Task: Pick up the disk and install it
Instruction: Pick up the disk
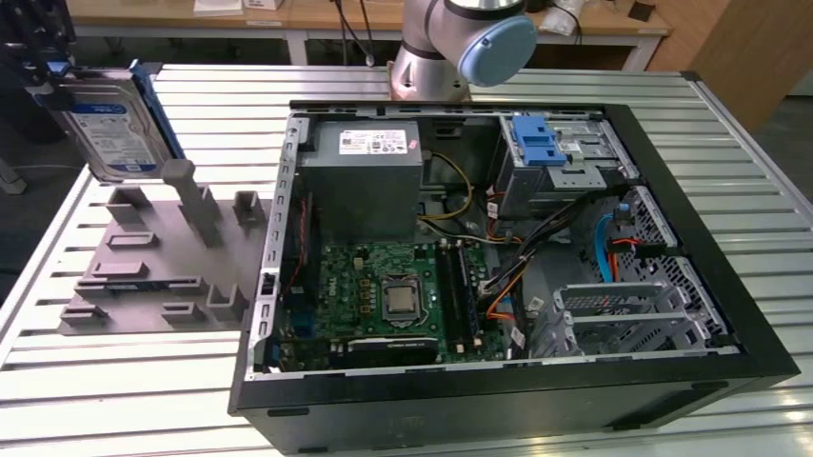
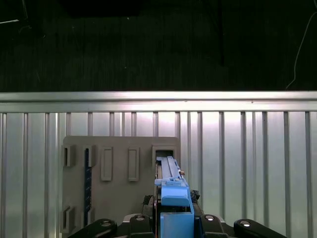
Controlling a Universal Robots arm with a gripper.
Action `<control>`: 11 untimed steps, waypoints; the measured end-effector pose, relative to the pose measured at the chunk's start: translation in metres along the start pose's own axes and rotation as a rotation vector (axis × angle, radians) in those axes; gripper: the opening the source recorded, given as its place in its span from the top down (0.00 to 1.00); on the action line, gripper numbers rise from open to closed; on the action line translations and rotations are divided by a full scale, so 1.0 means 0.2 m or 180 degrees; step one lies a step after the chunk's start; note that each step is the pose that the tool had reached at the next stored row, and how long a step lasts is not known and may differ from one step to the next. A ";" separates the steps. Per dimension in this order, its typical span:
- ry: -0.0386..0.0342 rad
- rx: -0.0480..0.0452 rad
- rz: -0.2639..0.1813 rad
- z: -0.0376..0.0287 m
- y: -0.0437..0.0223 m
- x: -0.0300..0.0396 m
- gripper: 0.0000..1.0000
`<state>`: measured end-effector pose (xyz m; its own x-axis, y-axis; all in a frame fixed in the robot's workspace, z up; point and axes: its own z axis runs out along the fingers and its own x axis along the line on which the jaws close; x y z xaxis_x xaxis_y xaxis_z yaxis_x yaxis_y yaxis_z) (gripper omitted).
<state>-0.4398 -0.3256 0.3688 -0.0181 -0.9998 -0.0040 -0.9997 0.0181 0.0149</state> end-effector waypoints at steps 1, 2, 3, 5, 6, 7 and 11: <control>0.0000 0.0000 0.0000 -0.003 0.000 0.000 0.64; 0.0000 0.0000 0.0000 -0.006 0.000 0.000 0.64; 0.0000 0.0000 0.0000 -0.009 0.000 0.000 0.64; 0.0000 0.0000 0.0000 -0.016 0.000 0.000 0.64; 0.0000 0.0000 0.0000 -0.020 0.001 0.000 0.64; 0.0000 0.0000 0.0000 -0.024 0.001 0.000 0.64; 0.0000 0.0000 0.0000 -0.039 0.001 0.000 0.64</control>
<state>-0.4399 -0.3256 0.3766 -0.0181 -0.9998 -0.0041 -0.9997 0.0180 0.0148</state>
